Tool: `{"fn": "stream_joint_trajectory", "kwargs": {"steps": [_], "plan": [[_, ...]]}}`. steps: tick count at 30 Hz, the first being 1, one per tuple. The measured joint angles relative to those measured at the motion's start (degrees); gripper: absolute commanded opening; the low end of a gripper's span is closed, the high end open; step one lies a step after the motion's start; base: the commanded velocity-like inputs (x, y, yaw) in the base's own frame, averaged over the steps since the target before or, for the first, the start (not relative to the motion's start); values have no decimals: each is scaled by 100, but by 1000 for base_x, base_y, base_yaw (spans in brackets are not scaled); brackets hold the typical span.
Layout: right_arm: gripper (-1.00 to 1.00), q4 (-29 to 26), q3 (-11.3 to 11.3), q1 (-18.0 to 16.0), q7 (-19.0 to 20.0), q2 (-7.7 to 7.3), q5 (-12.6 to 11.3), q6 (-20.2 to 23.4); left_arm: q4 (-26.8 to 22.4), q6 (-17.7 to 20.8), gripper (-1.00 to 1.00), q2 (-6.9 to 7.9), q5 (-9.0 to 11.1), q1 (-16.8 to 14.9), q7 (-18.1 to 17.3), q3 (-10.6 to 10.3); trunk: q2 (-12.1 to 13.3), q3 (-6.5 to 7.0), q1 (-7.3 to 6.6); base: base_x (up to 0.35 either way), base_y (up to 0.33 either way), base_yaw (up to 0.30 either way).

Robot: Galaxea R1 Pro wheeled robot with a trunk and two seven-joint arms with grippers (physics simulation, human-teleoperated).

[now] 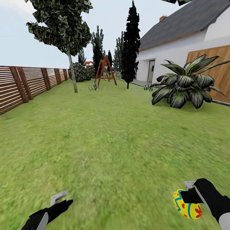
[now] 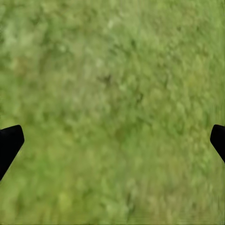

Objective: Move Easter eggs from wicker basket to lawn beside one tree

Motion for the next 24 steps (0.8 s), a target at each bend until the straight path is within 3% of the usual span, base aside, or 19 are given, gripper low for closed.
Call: {"fn": "stream_joint_trajectory", "kwargs": {"steps": [5,24], "plan": [[-100,-4,0,2,0,-1,-6,1,2,4,100,-2,-4,-1,5,0,0,0,0,317,171,-125],[-100,-3,0,2,2,2,-14,1,12,-2,100,-1,-2,-2,-2,8,0,0,0,317,185,-298]]}}
